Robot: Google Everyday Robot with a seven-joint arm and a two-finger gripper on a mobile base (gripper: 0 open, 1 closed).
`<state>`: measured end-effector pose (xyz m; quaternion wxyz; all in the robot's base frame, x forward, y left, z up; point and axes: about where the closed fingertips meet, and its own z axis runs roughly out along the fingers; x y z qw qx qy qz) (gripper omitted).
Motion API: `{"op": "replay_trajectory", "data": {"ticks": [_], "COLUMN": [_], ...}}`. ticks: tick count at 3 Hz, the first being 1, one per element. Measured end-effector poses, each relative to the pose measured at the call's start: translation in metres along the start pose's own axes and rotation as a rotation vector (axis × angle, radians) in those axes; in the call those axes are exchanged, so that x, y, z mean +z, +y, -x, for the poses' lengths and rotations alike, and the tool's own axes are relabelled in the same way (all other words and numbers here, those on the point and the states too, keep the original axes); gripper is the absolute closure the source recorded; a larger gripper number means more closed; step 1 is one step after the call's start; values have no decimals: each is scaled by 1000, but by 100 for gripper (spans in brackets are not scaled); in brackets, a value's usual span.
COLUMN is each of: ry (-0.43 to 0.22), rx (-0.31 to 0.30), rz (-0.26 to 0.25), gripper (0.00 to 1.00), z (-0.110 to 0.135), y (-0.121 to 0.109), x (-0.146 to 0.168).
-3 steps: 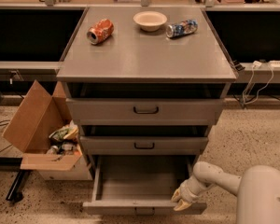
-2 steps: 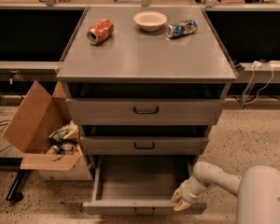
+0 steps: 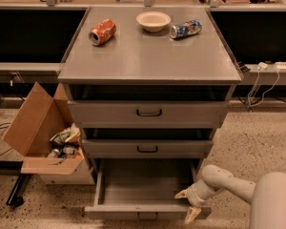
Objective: Open bottom drawer
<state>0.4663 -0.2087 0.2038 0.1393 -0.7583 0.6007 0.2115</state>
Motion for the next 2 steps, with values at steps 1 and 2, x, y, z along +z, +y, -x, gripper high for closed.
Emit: {"op": "replay_trajectory", "data": {"ticks": [1,2], "ry": [4,3], "rx": [-33,-84], "rz": [-73,-146], "gripper": [0,0], "z": [8,22], "y": [3,1], "x": [-38,-83]}}
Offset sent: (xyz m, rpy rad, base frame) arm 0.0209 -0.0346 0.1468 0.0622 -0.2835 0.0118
